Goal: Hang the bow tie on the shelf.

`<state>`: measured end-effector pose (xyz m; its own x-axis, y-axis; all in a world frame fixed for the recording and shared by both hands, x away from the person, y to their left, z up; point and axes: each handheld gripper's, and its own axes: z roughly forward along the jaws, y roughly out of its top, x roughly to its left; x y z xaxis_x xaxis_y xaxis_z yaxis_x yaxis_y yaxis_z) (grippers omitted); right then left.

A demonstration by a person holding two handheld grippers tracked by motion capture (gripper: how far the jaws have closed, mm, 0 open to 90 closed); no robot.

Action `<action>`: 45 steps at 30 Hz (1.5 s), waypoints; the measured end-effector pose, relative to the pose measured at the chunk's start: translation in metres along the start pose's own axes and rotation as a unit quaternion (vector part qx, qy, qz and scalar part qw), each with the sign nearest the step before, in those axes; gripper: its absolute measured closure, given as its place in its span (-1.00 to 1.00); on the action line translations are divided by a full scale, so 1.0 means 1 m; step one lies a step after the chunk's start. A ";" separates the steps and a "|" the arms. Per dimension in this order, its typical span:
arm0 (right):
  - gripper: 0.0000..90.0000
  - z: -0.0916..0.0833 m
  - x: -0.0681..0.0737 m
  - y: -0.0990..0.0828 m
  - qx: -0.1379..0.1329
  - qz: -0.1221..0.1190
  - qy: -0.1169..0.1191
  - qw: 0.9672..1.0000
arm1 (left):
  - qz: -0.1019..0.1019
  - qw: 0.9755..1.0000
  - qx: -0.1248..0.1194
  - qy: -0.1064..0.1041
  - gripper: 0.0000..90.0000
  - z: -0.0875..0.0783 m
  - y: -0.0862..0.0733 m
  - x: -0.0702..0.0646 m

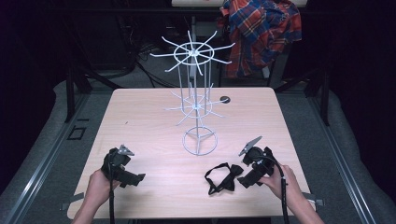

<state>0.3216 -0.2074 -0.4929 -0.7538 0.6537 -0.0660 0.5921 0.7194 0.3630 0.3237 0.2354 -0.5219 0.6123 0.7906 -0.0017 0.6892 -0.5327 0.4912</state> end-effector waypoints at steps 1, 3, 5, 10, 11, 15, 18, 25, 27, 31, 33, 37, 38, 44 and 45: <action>-1.00 0.000 0.001 0.001 0.002 -0.005 0.003 1.000 | 0.000 1.000 0.000 0.000 -1.00 0.000 0.000 0.000; -1.00 0.002 0.003 0.004 0.000 -0.008 0.012 1.000 | 0.000 1.000 0.000 0.000 -1.00 0.000 0.000 0.000; -1.00 0.003 0.006 0.006 -0.009 -0.004 0.015 1.000 | 0.001 1.000 0.001 0.000 -1.00 0.000 0.000 0.000; -1.00 0.004 0.012 0.014 -0.021 -0.009 0.018 1.000 | 0.002 1.000 0.000 0.001 -1.00 -0.001 0.000 0.000; -1.00 0.004 0.012 0.014 -0.021 -0.009 0.018 1.000 | 0.002 1.000 0.000 0.001 -1.00 -0.001 0.000 0.000; -1.00 0.005 0.016 0.025 -0.025 -0.023 0.016 0.999 | 0.002 1.000 0.001 0.000 -1.00 0.000 0.000 -0.001; -0.99 0.004 0.016 0.031 -0.031 -0.025 0.023 0.999 | 0.003 1.000 0.003 -0.001 -1.00 -0.001 0.001 -0.001; -0.86 0.009 0.024 0.053 -0.029 -0.045 0.031 0.998 | 0.001 1.000 0.001 0.001 -1.00 0.000 0.000 0.000; -0.69 0.010 0.026 0.057 -0.026 -0.048 0.035 0.998 | 0.000 1.000 0.002 0.000 -1.00 0.000 0.000 0.000; -0.44 0.016 0.030 0.059 -0.017 -0.054 0.038 0.998 | -0.002 1.000 0.002 -0.001 -1.00 0.000 -0.001 0.001; -0.35 0.017 0.030 0.058 -0.017 -0.057 0.030 0.998 | -0.002 1.000 0.002 -0.002 -1.00 0.000 -0.001 0.001; -0.06 0.019 0.026 0.055 -0.022 -0.046 0.029 0.998 | -0.001 1.000 0.001 -0.002 -1.00 0.000 0.000 0.000; -0.02 0.019 0.025 0.055 -0.020 -0.043 0.029 0.998 | -0.001 1.000 0.001 -0.002 -1.00 0.000 0.000 0.000; 0.29 0.023 0.024 0.053 -0.019 -0.036 0.023 0.999 | 0.000 1.000 0.001 -0.001 -1.00 0.000 0.000 0.000; 0.35 0.023 0.025 0.053 -0.022 -0.034 0.027 0.999 | 0.000 1.000 0.001 -0.002 -1.00 0.000 0.000 0.000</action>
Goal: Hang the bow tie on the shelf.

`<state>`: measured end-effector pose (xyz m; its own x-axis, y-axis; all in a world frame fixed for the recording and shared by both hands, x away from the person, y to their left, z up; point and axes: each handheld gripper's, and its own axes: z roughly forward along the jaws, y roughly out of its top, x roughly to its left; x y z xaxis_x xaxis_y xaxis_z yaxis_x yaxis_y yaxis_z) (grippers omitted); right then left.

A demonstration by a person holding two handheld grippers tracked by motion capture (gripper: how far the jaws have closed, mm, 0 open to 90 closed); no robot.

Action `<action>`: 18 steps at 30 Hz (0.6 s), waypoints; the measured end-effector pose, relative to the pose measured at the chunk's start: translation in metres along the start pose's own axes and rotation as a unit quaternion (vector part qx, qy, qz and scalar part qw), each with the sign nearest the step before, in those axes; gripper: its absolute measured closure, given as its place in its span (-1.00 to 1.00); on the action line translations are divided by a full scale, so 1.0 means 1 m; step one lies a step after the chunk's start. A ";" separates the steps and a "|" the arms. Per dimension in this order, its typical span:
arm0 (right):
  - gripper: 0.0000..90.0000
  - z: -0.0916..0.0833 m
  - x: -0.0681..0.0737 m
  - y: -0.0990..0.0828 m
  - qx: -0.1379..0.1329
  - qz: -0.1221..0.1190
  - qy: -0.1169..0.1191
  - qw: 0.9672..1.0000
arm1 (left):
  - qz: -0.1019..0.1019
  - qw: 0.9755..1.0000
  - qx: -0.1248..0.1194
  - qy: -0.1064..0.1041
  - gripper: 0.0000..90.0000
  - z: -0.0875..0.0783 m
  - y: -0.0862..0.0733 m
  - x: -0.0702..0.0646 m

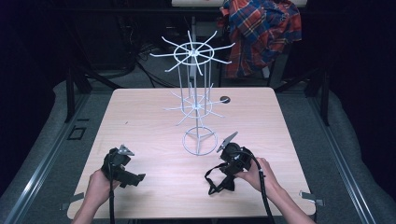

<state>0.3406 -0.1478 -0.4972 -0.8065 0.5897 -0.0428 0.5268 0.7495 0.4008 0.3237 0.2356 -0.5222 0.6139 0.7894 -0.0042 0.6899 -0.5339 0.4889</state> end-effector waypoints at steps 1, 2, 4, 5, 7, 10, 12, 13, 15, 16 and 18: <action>0.42 -0.001 0.001 0.001 0.005 -0.006 -0.005 1.000 | 0.000 1.000 0.000 0.000 -1.00 0.000 0.000 0.000; 0.48 -0.001 0.002 0.001 0.007 -0.007 -0.005 1.000 | 0.000 1.000 0.000 0.000 -1.00 0.000 0.000 0.000; 0.57 -0.001 0.003 0.002 0.009 -0.012 -0.007 1.000 | 0.000 1.000 0.000 0.000 -1.00 0.000 0.000 0.000; 0.62 -0.001 0.004 0.002 0.011 -0.013 -0.007 1.000 | 0.000 1.000 0.000 0.000 -1.00 0.000 0.000 0.000; 0.68 -0.001 0.004 0.002 0.009 -0.013 -0.006 1.000 | 0.000 1.000 0.000 0.000 -1.00 0.000 0.000 0.000; 0.75 -0.003 0.004 0.001 0.010 -0.017 -0.009 1.000 | 0.000 1.000 0.000 0.001 -1.00 0.000 0.000 0.000; 0.78 -0.006 0.004 0.001 0.005 -0.016 -0.007 1.000 | 0.001 1.000 0.001 0.000 -1.00 0.000 0.000 0.000; 0.79 -0.007 0.004 0.001 0.002 -0.014 -0.007 1.000 | 0.001 1.000 0.001 0.000 -1.00 0.000 0.000 0.000; 0.80 -0.011 0.004 0.001 -0.004 -0.016 -0.007 1.000 | 0.000 1.000 0.001 0.000 -1.00 0.000 0.000 0.000; 0.81 -0.013 0.004 0.000 -0.007 -0.017 -0.008 1.000 | 0.000 1.000 0.001 0.000 -1.00 0.000 0.000 0.000; 0.82 -0.017 0.004 0.000 -0.017 -0.016 -0.007 1.000 | 0.001 1.000 0.001 0.001 -1.00 0.000 0.000 0.000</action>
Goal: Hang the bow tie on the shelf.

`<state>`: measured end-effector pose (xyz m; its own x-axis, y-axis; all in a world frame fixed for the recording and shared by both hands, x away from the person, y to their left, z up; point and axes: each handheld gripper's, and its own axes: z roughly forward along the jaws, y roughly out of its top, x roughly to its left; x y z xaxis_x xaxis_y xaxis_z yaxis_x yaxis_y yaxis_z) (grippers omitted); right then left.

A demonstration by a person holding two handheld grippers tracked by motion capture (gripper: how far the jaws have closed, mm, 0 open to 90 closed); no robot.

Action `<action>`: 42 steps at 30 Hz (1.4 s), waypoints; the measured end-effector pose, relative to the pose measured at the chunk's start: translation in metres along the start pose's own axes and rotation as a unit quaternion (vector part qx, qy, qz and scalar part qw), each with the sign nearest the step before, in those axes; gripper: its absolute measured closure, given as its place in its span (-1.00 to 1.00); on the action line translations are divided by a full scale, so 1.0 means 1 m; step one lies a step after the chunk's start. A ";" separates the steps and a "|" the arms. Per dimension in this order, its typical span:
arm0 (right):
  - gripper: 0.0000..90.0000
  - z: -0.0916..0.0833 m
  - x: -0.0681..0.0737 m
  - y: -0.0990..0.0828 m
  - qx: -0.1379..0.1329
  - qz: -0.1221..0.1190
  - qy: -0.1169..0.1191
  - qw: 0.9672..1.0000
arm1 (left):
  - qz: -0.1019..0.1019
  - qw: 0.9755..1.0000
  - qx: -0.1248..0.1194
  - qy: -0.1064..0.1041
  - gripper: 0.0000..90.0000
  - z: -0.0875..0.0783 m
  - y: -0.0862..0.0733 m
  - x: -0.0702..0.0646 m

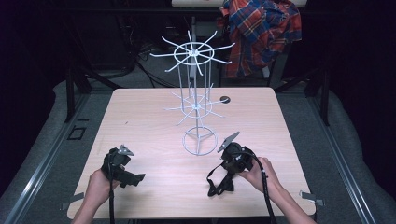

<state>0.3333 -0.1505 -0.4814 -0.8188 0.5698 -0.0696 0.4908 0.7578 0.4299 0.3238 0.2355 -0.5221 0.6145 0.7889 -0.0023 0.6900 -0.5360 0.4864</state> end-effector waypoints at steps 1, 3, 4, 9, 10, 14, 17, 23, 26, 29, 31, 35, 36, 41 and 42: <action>0.82 -0.002 0.000 0.000 -0.010 0.006 0.003 1.000 | 0.000 1.000 0.000 0.000 -1.00 0.000 0.000 0.000; 0.83 -0.007 -0.001 0.000 -0.016 0.004 0.003 1.000 | 0.000 1.000 0.000 0.000 -1.00 0.000 0.000 0.000; 0.83 -0.009 0.000 0.000 -0.017 0.004 0.000 1.000 | 0.000 1.000 0.000 0.000 -1.00 0.000 0.000 0.000; 0.84 -0.016 0.000 0.000 -0.033 0.009 0.001 0.999 | 0.000 1.000 -0.001 0.000 -1.00 0.000 0.000 0.000; 0.84 -0.018 0.000 0.000 -0.031 0.007 -0.001 1.000 | 0.000 1.000 -0.001 0.000 -1.00 0.000 0.000 0.000; 0.85 -0.022 -0.001 0.000 -0.037 0.009 -0.002 0.999 | 0.000 1.000 0.000 0.000 -1.00 0.000 0.000 0.000; 0.86 -0.025 -0.003 0.000 -0.043 0.018 -0.003 0.999 | 0.000 1.000 -0.001 0.000 -1.00 0.000 0.000 0.000; 0.87 -0.032 -0.005 -0.001 -0.059 0.027 -0.009 0.998 | 0.000 1.000 -0.002 0.000 -1.00 0.000 0.000 0.000; 0.87 -0.035 -0.007 -0.001 -0.064 0.030 -0.012 0.997 | 0.000 1.000 -0.001 0.000 -1.00 0.000 0.000 0.000; 0.87 -0.037 -0.009 -0.002 -0.066 0.032 -0.015 0.997 | 0.000 1.000 -0.002 -0.001 -1.00 0.000 0.000 0.000; 0.87 -0.038 -0.010 -0.002 -0.067 0.032 -0.018 0.997 | 0.000 1.000 -0.001 -0.001 -1.00 0.000 0.000 0.000; 0.88 -0.041 -0.012 -0.003 -0.075 0.037 -0.019 0.996 | 0.000 1.000 -0.001 -0.001 -1.00 0.000 0.000 0.000; 0.88 -0.042 -0.012 -0.003 -0.077 0.039 -0.022 0.996 | 0.000 1.000 -0.001 -0.001 -1.00 0.000 0.000 0.000; 0.88 -0.045 -0.015 -0.004 -0.083 0.042 -0.027 0.995 | 0.001 1.000 -0.001 -0.001 -1.00 0.000 0.000 0.000; 0.88 -0.045 -0.015 -0.004 -0.083 0.042 -0.027 0.995 | 0.001 1.000 -0.001 -0.001 -1.00 0.000 0.000 0.000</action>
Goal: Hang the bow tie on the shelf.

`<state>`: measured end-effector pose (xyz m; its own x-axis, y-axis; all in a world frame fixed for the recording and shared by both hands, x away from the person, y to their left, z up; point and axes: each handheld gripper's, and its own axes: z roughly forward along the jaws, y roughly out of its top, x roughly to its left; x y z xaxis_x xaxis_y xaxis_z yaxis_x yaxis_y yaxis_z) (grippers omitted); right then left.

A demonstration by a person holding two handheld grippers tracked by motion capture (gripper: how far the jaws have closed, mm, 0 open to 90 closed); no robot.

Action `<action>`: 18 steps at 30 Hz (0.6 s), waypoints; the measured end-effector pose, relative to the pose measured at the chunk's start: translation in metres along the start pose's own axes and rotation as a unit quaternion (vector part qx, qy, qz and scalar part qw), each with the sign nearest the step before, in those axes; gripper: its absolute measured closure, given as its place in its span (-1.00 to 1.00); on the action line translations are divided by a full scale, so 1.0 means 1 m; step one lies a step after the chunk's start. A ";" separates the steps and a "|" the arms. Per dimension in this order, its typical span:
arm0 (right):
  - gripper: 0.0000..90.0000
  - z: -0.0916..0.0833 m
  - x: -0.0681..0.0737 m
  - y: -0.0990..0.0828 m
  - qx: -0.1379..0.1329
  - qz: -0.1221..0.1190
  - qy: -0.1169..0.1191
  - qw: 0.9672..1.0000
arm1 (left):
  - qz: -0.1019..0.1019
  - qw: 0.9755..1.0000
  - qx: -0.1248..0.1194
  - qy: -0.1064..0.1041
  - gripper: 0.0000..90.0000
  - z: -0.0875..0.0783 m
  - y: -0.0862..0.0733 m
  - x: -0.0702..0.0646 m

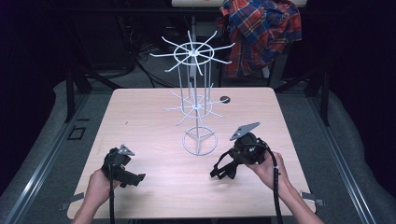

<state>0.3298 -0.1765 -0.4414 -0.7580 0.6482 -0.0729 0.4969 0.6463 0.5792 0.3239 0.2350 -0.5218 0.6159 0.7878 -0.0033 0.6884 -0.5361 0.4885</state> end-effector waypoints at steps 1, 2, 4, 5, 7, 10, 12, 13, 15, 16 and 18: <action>0.88 -0.002 -0.001 0.000 0.000 0.001 -0.001 1.000 | 0.000 1.000 -0.001 0.000 -1.00 0.000 0.000 0.000; 0.88 -0.002 -0.001 0.000 -0.002 0.002 -0.003 1.000 | 0.000 1.000 0.000 0.000 -1.00 0.000 0.000 0.000; 0.88 -0.004 -0.003 0.000 0.000 0.000 -0.005 1.000 | 0.000 1.000 0.000 0.000 -1.00 0.000 0.000 0.000; 0.88 -0.004 -0.003 -0.001 0.000 0.000 -0.005 1.000 | 0.000 1.000 -0.001 0.000 -1.00 0.000 0.000 0.000; 0.88 -0.004 -0.004 -0.001 -0.003 0.003 -0.004 1.000 | 0.000 1.000 -0.001 -0.002 -1.00 0.000 0.000 0.000; 0.89 -0.005 -0.005 -0.001 0.000 0.000 -0.007 1.000 | -0.001 1.000 -0.002 0.000 -1.00 0.000 0.000 -0.001; 0.89 -0.006 -0.004 0.000 -0.002 0.001 -0.011 1.000 | 0.001 1.000 -0.001 0.000 -1.00 0.000 0.000 -0.001; 0.89 -0.006 -0.004 0.000 -0.002 0.000 -0.012 1.000 | 0.001 1.000 0.000 0.000 -1.00 0.000 0.000 -0.001; 0.89 -0.008 -0.005 0.000 -0.003 0.001 -0.012 1.000 | 0.001 1.000 0.002 -0.003 -1.00 -0.001 0.000 -0.001; 0.89 -0.008 -0.005 0.000 -0.005 0.002 -0.012 1.000 | 0.001 1.000 0.002 -0.003 -1.00 -0.001 0.000 -0.001; 0.89 -0.009 -0.007 0.001 -0.004 0.004 -0.012 1.000 | 0.001 1.000 0.003 -0.002 -1.00 -0.001 0.001 -0.001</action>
<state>0.3312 -0.1840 -0.4330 -0.7432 0.6634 -0.0868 0.5002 0.6372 0.5863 0.3234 0.2339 -0.5208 0.6188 0.7855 -0.0048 0.6888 -0.5396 0.4841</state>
